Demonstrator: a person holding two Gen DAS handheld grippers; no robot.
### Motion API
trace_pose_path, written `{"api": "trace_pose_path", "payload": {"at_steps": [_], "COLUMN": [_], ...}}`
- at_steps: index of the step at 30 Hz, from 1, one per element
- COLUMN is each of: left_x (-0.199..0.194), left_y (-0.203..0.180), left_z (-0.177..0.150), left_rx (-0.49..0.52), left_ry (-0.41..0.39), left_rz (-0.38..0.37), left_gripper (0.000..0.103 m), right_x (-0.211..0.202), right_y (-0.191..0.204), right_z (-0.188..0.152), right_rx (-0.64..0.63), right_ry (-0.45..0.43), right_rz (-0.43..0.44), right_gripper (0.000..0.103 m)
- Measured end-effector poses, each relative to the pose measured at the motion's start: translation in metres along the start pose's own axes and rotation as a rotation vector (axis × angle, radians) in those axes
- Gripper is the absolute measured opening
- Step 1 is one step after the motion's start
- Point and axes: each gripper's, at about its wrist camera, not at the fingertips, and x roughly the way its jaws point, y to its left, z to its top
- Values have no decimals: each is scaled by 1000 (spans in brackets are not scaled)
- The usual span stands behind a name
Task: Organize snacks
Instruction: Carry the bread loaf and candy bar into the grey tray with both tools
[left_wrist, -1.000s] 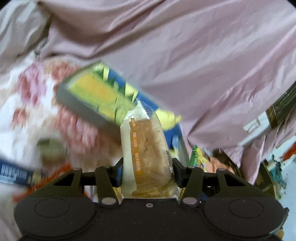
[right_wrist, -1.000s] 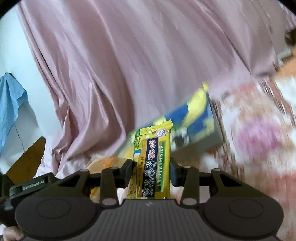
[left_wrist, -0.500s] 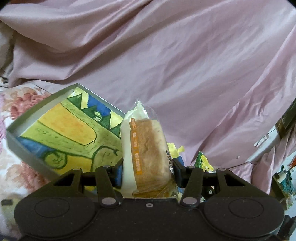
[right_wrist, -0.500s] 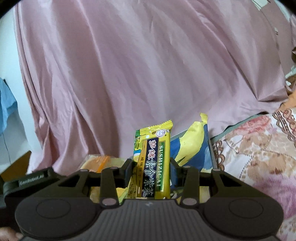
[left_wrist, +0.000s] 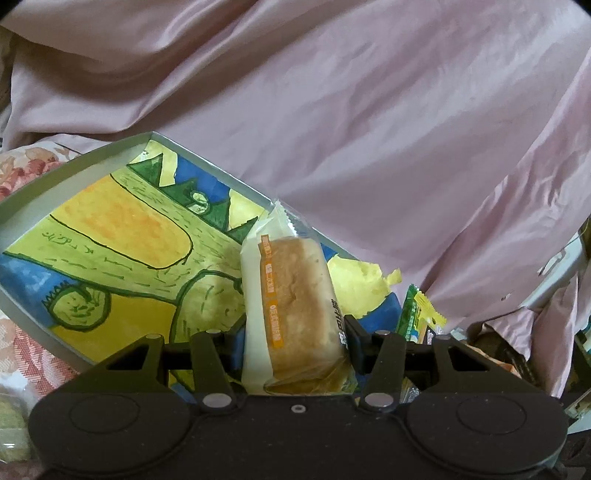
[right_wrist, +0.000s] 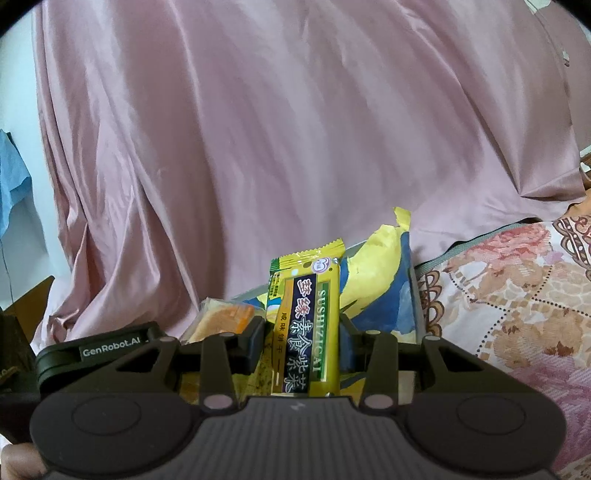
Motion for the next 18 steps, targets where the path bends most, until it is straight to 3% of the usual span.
{"api": "trace_pose_path", "payload": {"at_steps": [8, 10, 18], "left_x": [2, 0, -19], "left_y": [-5, -6, -14], "left_z": [-3, -3, 1], "left_rx": [15, 15, 44], "left_ry": [-9, -23, -66], "left_rz": [38, 48, 42], "left_gripper": [53, 54, 77], "right_x": [0, 0, -4], "right_y": [-5, -4, 3], "right_z": [2, 3, 4], "right_rx": [22, 19, -35], "right_ry": [16, 20, 10], "right_rz": [0, -13, -36], "right_gripper": [46, 52, 64]}}
